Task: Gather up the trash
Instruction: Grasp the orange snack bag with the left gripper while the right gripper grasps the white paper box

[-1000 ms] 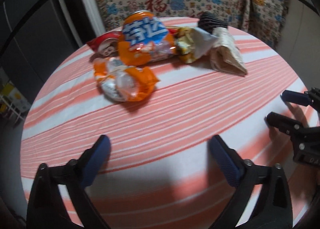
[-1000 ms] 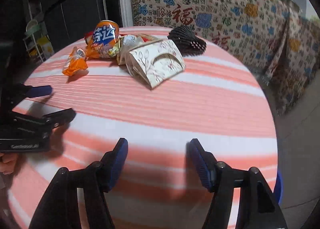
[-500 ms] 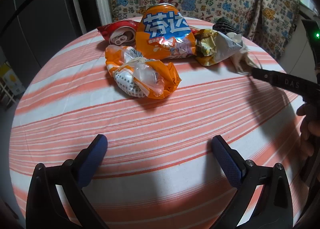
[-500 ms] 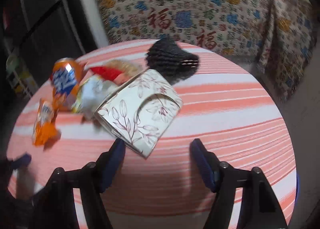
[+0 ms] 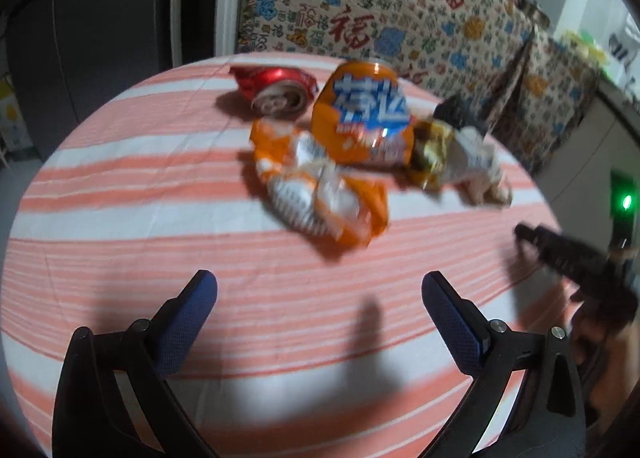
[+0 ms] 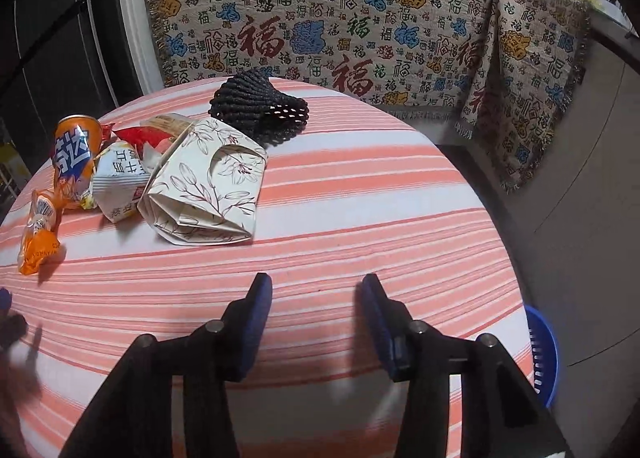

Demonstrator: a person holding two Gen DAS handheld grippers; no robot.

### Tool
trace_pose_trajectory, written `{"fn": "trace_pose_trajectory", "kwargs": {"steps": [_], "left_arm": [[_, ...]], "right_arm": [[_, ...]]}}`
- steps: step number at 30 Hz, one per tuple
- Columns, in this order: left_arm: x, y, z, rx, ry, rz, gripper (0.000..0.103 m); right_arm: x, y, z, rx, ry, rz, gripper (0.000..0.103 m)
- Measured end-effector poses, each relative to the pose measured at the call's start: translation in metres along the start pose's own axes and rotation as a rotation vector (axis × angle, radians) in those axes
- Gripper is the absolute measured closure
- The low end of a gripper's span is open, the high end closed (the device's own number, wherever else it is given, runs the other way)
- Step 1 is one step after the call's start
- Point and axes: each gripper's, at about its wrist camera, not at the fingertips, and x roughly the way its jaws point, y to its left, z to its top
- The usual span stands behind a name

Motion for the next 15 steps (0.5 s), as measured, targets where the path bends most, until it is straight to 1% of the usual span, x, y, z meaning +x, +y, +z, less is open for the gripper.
{"fn": "trace_pose_trajectory", "kwargs": {"steps": [1, 2, 4, 5, 7, 8, 9, 10, 11, 12, 13, 15], "left_arm": [[0.002, -0.003, 0.008, -0.004, -0.005, 0.0, 0.001], [0.007, -0.006, 0.018, -0.011, -0.01, 0.017, 0.001], [0.025, -0.01, 0.034, -0.033, 0.008, 0.079, 0.001], [0.039, -0.011, 0.041, -0.045, 0.037, 0.111, 0.001], [0.059, -0.009, 0.045, -0.048, 0.074, 0.159, 0.001], [0.068, -0.007, 0.043, -0.046, 0.091, 0.182, 0.004], [0.068, -0.008, 0.042, -0.03, 0.086, 0.199, 0.006], [0.065, -0.011, 0.038, 0.014, 0.069, 0.2, 0.019], [0.061, -0.013, 0.035, 0.052, 0.067, 0.184, 0.027], [0.058, -0.015, 0.031, 0.093, 0.069, 0.171, 0.028], [0.054, -0.015, 0.026, 0.121, 0.073, 0.155, 0.029], [0.044, -0.016, 0.015, 0.194, 0.087, 0.098, 0.029]], "right_arm": [[0.0, 0.0, 0.0, 0.0, 0.0, 0.0, 0.055], [0.001, 0.0, 0.0, 0.002, 0.0, 0.002, 0.055], [0.001, 0.001, 0.0, 0.007, 0.0, 0.008, 0.055], [0.001, 0.001, 0.0, 0.008, 0.0, 0.009, 0.055], [0.001, -0.001, -0.001, 0.008, 0.0, 0.01, 0.055], [0.001, -0.002, -0.001, 0.011, 0.0, 0.014, 0.055], [0.001, -0.003, -0.001, 0.018, 0.0, 0.024, 0.054], [0.001, -0.005, -0.001, 0.023, -0.001, 0.041, 0.046], [0.002, -0.006, -0.001, 0.027, -0.001, 0.071, 0.04], [0.002, -0.008, -0.002, 0.033, -0.003, 0.102, 0.04], [0.002, -0.011, -0.002, 0.038, -0.007, 0.115, 0.04], [0.001, -0.014, -0.003, 0.036, -0.008, 0.142, 0.04]]}}
